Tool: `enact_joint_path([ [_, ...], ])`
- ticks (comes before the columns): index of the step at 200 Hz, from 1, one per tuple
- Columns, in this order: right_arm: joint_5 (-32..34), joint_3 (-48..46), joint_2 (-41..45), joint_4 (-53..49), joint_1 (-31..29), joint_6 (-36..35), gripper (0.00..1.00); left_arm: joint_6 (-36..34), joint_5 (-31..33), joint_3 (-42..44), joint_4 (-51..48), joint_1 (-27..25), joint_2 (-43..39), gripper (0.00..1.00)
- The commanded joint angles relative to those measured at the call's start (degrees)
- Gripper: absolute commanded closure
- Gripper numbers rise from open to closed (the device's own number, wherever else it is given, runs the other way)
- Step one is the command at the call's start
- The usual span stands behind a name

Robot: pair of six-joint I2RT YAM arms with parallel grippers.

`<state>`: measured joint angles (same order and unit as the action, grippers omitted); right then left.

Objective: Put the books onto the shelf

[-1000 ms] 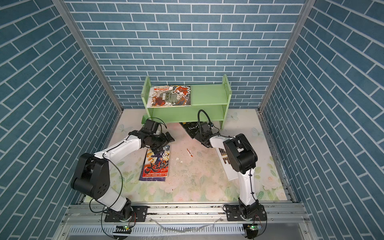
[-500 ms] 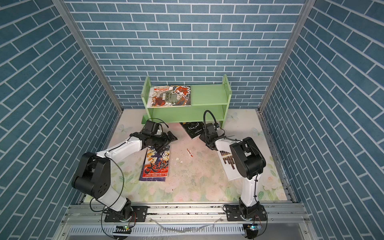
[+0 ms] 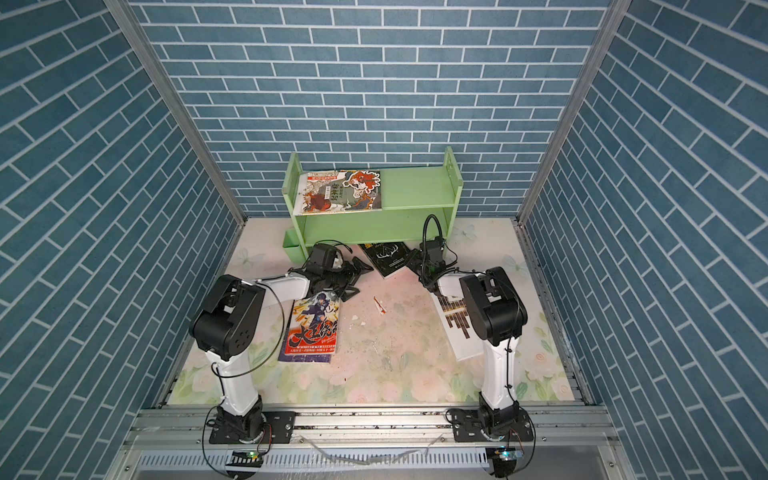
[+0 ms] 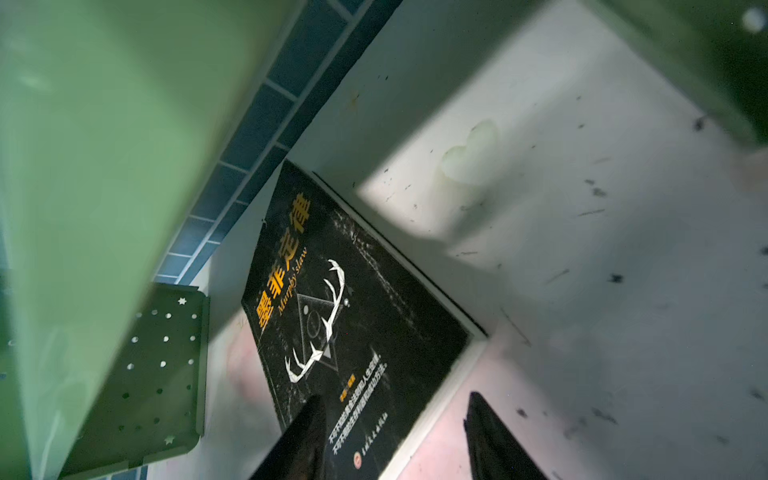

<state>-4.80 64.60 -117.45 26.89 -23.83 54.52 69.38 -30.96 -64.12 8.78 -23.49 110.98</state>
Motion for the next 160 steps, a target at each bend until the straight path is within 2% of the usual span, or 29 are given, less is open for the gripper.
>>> enact_joint_path([
  [1, -2.2, 0.7, -2.8, 6.8, 0.9, -3.0, 0.43, 2.2, 0.4, -2.3, 2.6, -0.3, 1.6, 0.00],
  [23, -0.6, -1.5, -3.0, 10.4, 1.5, -4.2, 0.42, 2.4, 1.9, -2.9, 0.5, -0.3, 2.0, 0.00],
  [50, 6.0, -4.5, -1.5, 12.5, 1.6, -7.4, 0.42, 0.5, 6.5, -3.7, -5.5, -0.9, 1.0, 0.00],
  [65, 7.3, -4.8, -2.6, 14.8, 1.8, -7.9, 0.42, 0.4, 8.1, -3.9, -6.9, -1.3, 1.0, 0.00],
  [119, 2.0, 3.1, -13.4, 20.0, 2.5, -5.2, 0.43, -2.6, 9.6, -7.8, -12.8, -2.5, 2.7, 0.00],
  [142, -2.0, 5.8, -15.5, 20.1, 2.5, -4.5, 0.44, -2.8, 11.9, -8.9, -13.1, -2.9, 3.7, 0.00],
  [160, -3.5, 3.8, -15.3, 21.9, 2.3, -2.0, 0.44, -2.0, 14.8, -10.9, -14.3, -4.2, 4.7, 0.00],
])
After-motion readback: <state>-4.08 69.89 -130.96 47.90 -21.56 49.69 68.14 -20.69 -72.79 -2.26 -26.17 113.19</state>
